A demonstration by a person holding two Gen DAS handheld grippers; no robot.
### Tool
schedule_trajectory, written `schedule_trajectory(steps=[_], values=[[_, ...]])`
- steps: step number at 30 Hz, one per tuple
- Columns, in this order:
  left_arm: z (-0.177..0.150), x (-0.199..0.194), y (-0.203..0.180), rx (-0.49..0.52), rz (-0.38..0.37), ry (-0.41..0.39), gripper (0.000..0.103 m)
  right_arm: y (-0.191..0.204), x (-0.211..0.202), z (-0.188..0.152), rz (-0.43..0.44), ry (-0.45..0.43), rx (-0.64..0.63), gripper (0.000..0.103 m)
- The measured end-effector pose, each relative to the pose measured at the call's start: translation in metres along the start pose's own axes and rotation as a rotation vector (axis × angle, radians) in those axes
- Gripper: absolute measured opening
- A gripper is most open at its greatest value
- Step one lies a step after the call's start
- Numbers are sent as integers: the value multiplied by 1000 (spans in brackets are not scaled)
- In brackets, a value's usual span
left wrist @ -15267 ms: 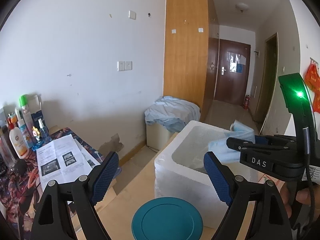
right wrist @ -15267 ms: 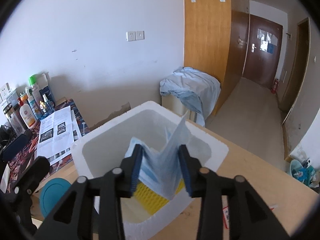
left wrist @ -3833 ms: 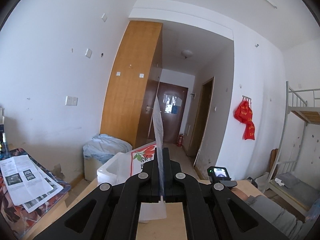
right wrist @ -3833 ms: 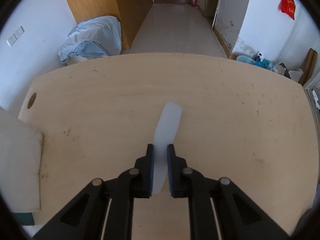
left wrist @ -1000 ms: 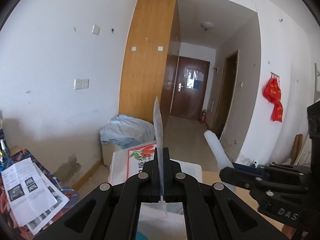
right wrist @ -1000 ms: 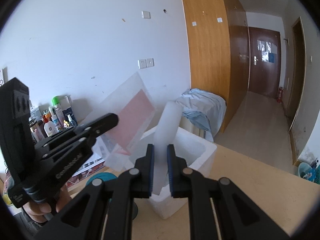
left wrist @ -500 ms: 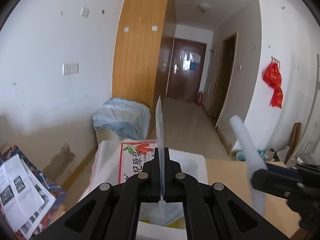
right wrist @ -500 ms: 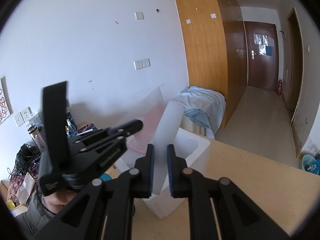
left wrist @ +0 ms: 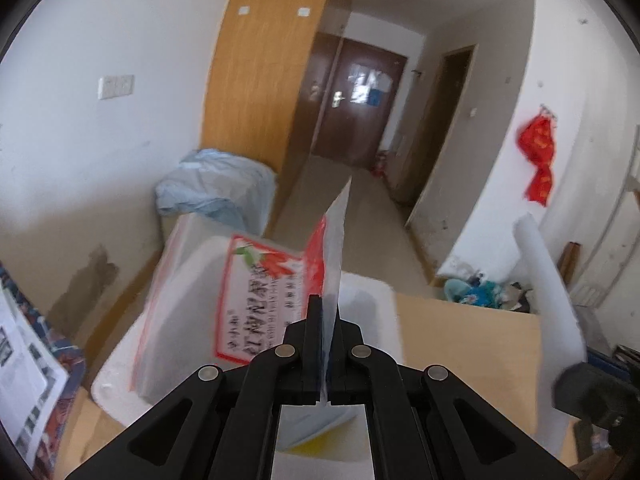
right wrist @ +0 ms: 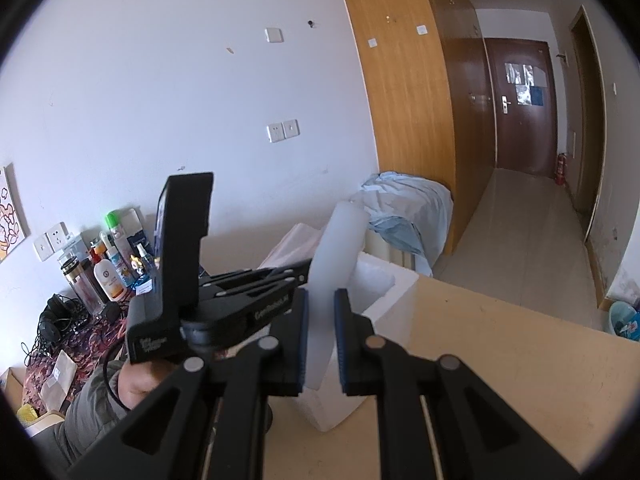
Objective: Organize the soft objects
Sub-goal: 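Open the left gripper to drop the bag into the box while the right gripper lowers the stick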
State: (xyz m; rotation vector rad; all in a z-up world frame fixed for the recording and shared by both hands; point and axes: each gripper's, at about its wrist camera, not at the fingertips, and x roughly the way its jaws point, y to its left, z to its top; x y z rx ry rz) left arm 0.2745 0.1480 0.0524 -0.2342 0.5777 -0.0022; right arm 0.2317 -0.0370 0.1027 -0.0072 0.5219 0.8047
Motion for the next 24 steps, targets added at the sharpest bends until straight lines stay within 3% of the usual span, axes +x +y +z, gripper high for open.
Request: schedule_trajectory(steps=[2,11,17,19,21,23,24], values=[[-2,-1,-1,22,34,-4,0,0,0,1,2,-3,1,15],[-23,-7,-10,74,44,84,1,-4,-1,-2,3,-7,6,15],[-29,-22,-20,161,130,23,7,-4,0,-3,3,-6,2,15],[-32,-30,-23,181,166,-3,17,-4,1,-3,1,-5,4,15],[-33,-38,-22,185,201,-40,58,-5,2,-3,0,-1,5,15],[-31,-44,-17,166,232,-97,82,-5,3,-4,1,3,5,15],[-31,-49,-14,156,263,-127,82,-4,4,-4,1,4,3,15]])
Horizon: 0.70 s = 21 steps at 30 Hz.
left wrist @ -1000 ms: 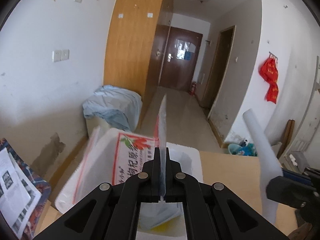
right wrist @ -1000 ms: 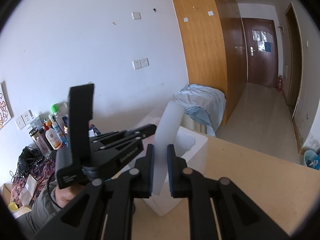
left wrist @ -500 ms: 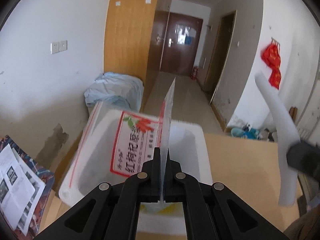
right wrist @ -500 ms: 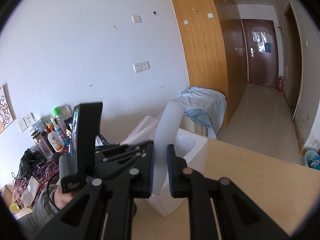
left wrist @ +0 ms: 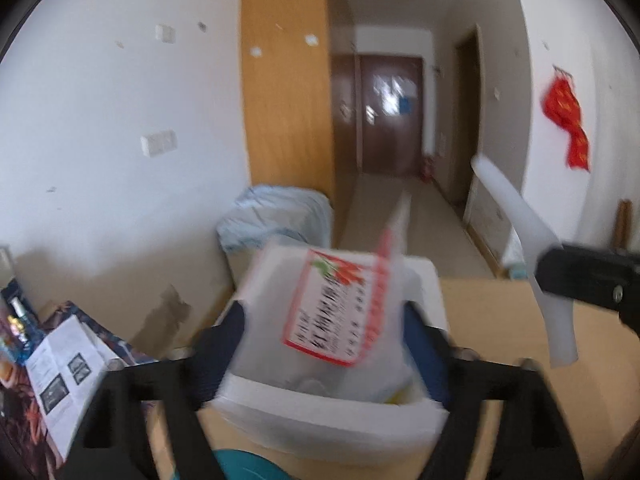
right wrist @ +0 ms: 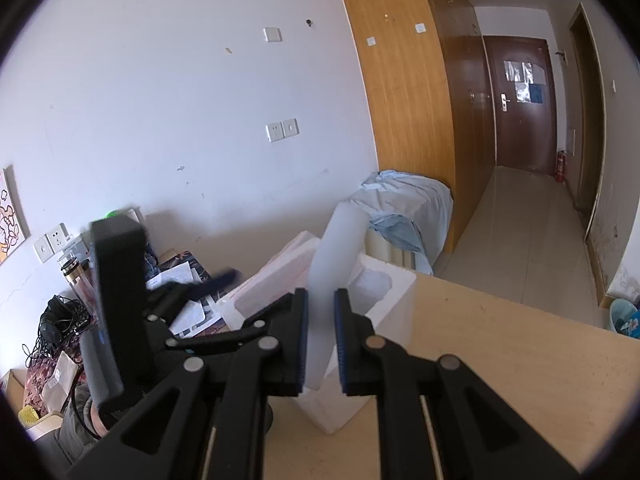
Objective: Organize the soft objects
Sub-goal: 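Open the left gripper to drop the bag into the box while the right gripper lowers the stick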
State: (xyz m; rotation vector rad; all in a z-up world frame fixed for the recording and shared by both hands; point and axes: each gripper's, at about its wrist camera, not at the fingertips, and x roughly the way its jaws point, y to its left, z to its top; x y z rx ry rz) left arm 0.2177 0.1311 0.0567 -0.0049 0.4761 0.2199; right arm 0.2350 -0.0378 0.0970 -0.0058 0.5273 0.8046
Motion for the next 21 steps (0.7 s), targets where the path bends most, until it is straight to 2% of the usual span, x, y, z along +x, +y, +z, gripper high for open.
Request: schedule_trajectory(steps=[2,5,8,12,14,21], values=[[1,-6,3,4,29,-28,82,1,1,0,0,1,-3,15],[1,-15,3,24,17,-51,83,2,5,0,-1,8,-6,15],[-4,-29,9,0,9,-88,83,4,13,1,6,24,-10,15],[-12,-48,19,-31,27,-155,95,6,28,4,41,56,-17,15],[-15,-57,23,-36,36,-184,95,7,35,6,48,70,-20,15],[-21,-58,34,-62,36,-168,96,14,53,16,75,93,-52,15]])
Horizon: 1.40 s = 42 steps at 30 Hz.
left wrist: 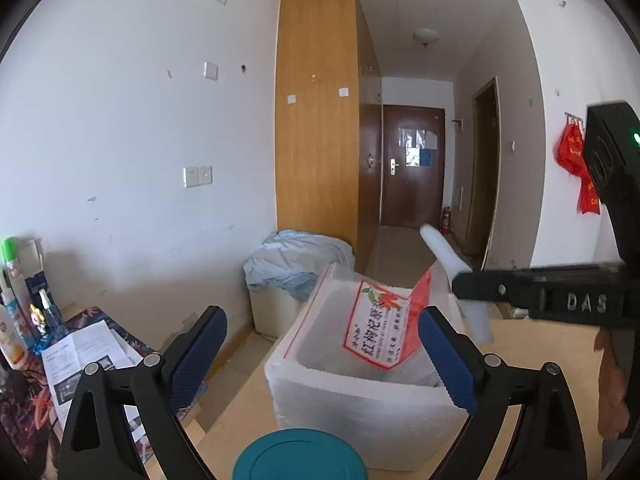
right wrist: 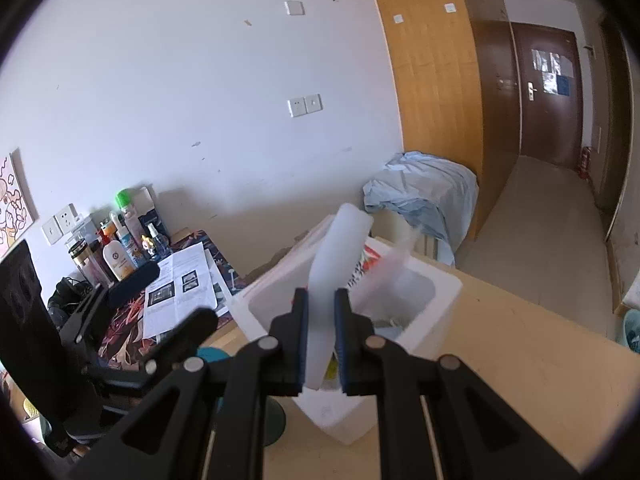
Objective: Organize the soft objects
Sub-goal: 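Open the left gripper to drop the bag into the box while the right gripper lowers the stick, then push the foam stick down into the box with the right gripper and release it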
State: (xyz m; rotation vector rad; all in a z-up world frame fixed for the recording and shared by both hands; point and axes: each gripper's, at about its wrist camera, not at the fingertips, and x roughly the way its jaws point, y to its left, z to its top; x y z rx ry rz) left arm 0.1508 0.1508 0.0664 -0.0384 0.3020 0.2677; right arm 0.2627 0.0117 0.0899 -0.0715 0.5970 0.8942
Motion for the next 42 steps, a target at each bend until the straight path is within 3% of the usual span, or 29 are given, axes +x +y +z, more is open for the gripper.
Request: schedule_trajectory(steps=[9,19,29,33,42], values=[[-3,0,18,-42,19,3,96,5,45,17,-3,101,-21,15],[-7,2,22,-46,16,22,96,-2,76,9,-41,203,2,15],[-8,4,20,-33,-2,29,96,1,67,8,-96,198,-32,30],[-9,5,19,-33,-7,33,96,-4,60,7,-110,188,-25,40],[-7,2,16,-30,-18,23,96,-8,49,8,-105,165,-20,45]])
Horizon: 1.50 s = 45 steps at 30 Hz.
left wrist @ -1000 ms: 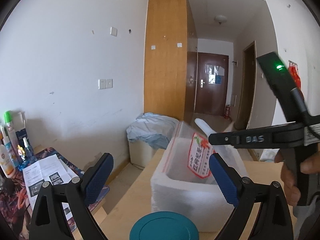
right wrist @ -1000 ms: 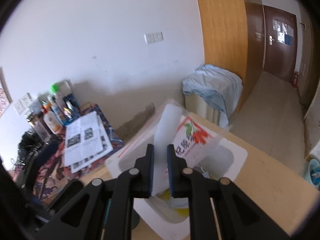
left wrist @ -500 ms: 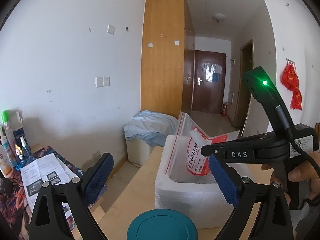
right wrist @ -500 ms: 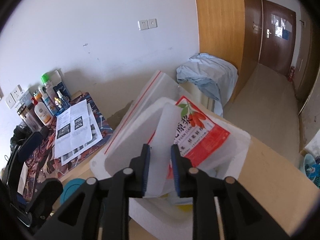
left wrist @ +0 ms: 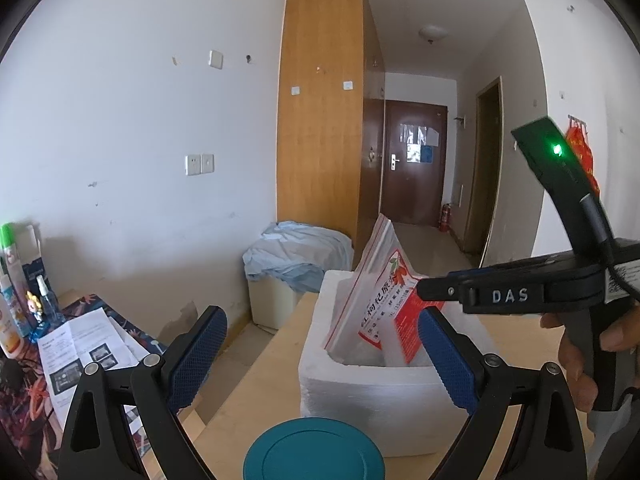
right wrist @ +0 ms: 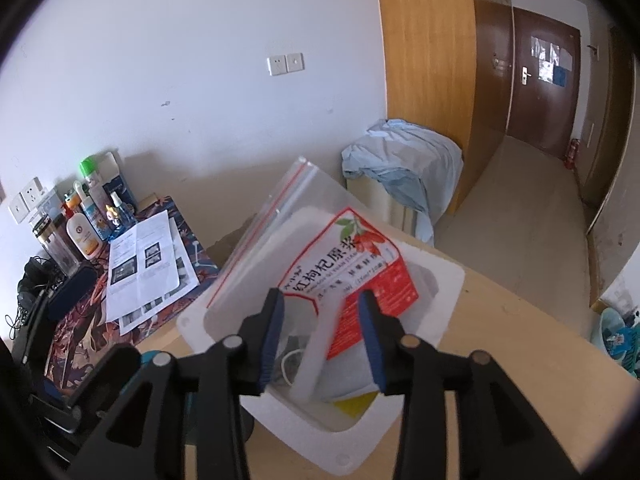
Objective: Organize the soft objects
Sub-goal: 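Push the foam stick down into the box with the right gripper and release it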
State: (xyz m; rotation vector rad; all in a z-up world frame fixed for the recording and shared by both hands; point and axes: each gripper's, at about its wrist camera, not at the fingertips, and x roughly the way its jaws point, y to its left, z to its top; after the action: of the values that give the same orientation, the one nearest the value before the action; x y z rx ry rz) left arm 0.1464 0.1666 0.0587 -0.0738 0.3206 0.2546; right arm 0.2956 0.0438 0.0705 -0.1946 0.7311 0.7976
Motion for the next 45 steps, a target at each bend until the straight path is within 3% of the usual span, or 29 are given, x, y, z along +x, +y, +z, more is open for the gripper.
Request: schedule_trajectory(steps=[3,5,10,15,16,18,20,31,34,36,37,42,45], values=[[1,-4,4,-15,-2,-15,96,-2,15,2,23,33,6,45],[2,-6,3,-16,-1,-19,96,-8,25,6,-12,41,16,45],[3,-9,7,-18,8,-27,96,-21,26,13,-22,14,26,45],[3,-10,6,-20,3,-28,96,-29,15,15,-99,-22,10,45],[4,-11,6,-18,-3,-32,96,-33,12,14,-109,-30,11,46],[4,-11,5,-9,-10,-39,96,-41,6,12,-146,-45,26,65],[4,-9,3,-1,-11,-36,96,-44,6,11,-169,-55,30,70],[0,-7,6,-17,-34,-12,96,-41,39,1,-180,21,-10,69],[0,-8,9,-27,-42,-9,96,-41,39,0,-161,25,-7,50],[0,-6,10,-28,-42,-1,96,-44,36,0,-141,24,5,26],[1,-4,10,-25,-48,7,96,-48,33,0,-106,26,29,21],[18,11,15,-1,-70,30,96,-56,29,2,-13,33,82,11],[17,21,18,-15,-84,62,96,-50,29,2,11,29,79,11]])
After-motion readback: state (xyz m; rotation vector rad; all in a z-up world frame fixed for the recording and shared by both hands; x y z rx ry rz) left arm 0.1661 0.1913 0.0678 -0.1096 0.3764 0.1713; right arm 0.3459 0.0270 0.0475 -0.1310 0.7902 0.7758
